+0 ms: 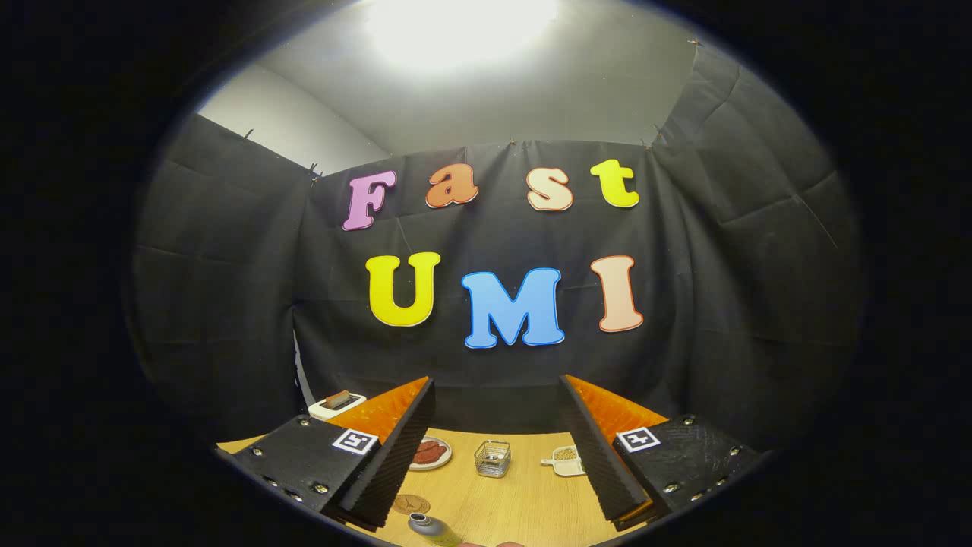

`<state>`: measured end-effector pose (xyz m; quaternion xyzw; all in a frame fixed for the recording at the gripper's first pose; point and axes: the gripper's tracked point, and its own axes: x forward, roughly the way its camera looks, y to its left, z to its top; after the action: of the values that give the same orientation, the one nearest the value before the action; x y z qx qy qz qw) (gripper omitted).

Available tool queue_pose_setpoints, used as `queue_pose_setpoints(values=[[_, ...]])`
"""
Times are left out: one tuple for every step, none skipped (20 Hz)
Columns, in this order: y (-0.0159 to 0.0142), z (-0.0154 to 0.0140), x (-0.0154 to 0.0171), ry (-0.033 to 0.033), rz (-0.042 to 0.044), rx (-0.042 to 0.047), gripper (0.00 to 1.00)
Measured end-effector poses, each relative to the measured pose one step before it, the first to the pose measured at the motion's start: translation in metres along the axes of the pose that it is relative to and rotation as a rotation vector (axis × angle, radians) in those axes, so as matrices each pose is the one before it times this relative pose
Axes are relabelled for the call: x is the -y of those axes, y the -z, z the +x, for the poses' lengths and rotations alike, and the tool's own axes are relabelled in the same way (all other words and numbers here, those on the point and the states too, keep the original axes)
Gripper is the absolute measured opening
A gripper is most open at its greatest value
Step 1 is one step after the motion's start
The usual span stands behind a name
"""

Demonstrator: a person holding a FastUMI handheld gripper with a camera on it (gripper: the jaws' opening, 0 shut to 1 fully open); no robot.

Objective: Take the bottle from table, then pour the juice into the cup, finally place the bottle on the coaster

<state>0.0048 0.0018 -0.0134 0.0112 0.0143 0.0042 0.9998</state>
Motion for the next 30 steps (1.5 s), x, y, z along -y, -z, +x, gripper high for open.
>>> queue_pose_setpoints(values=[[-0.00024,-0.00016,-0.00101,-0.00059,-0.00072,0.00030,0.99],[0.00068,-0.00136,-0.00012,0.00014,0.00049,0.00177,0.99],[0.00090,-0.00044,-0.00082,-0.00217,0.00179,0.00127,0.99],[0.00229,0.00013,-0.00164,-0.00262,0.00135,0.00016,0.99],[0.00248,-0.00127,-0.00165,-0.00388,-0.00055,-0.00176,0.99],[0.00393,-0.00127,-0.00090,-0.00274,-0.00230,-0.00071,0.99],[0.00304,-0.00099,-0.00110,-0.00132,-0.00304,-0.00107,0.99],[0.00548,-0.00195,-0.00108,-0.00099,-0.00195,-0.00219,0.99],[0.00368,-0.00046,-0.00122,-0.00265,0.00281,0.00149,0.99],[0.00538,-0.00116,-0.00156,-0.00304,0.00437,0.00083,0.99],[0.00576,-0.00176,-0.00021,-0.00093,0.00380,-0.00019,0.99],[0.00495,-0.00236,-0.00144,-0.00045,0.00321,0.00461,0.99],[0.00638,-0.00203,-0.00020,0.00412,0.00039,0.00605,0.99],[0.00912,-0.00269,-0.00078,-0.00101,-0.00489,0.00363,0.99],[0.00992,-0.00317,-0.00424,-0.00698,-0.00337,0.00366,0.99],[0.01116,-0.00482,-0.00596,-0.00902,-0.00044,0.00398,0.99],[0.01280,-0.00438,-0.00580,-0.00815,-0.00381,-0.00429,0.99],[0.01389,-0.00461,-0.00534,-0.00916,-0.00203,-0.00158,0.99],[0.01320,-0.00380,-0.00614,-0.00776,0.00133,0.00008,0.99],[0.01356,-0.00236,-0.00461,-0.00201,-0.00103,-0.00339,0.99],[0.01467,-0.00080,-0.00443,-0.00357,-0.01062,-0.01057,0.99],[0.01494,-0.00093,-0.00455,-0.00246,-0.00954,-0.01620,0.99],[0.01166,0.00125,-0.00489,-0.00656,-0.00178,-0.01328,0.99],[0.00865,0.00191,-0.00668,-0.01133,0.00088,-0.01019,0.99],[0.00985,0.00297,-0.00609,-0.00996,0.00721,-0.01229,0.99],[0.00969,0.00198,-0.00600,-0.01329,0.01259,-0.01014,0.99],[0.00891,0.00348,-0.00622,-0.01116,0.01195,-0.01052,0.99],[0.00978,0.00246,-0.00488,-0.00657,0.00620,-0.00978,0.99],[0.00866,0.00318,-0.00390,0.00053,0.00050,-0.00735,0.99],[0.00844,0.00344,-0.00249,0.00634,-0.00507,-0.00317,0.99]])
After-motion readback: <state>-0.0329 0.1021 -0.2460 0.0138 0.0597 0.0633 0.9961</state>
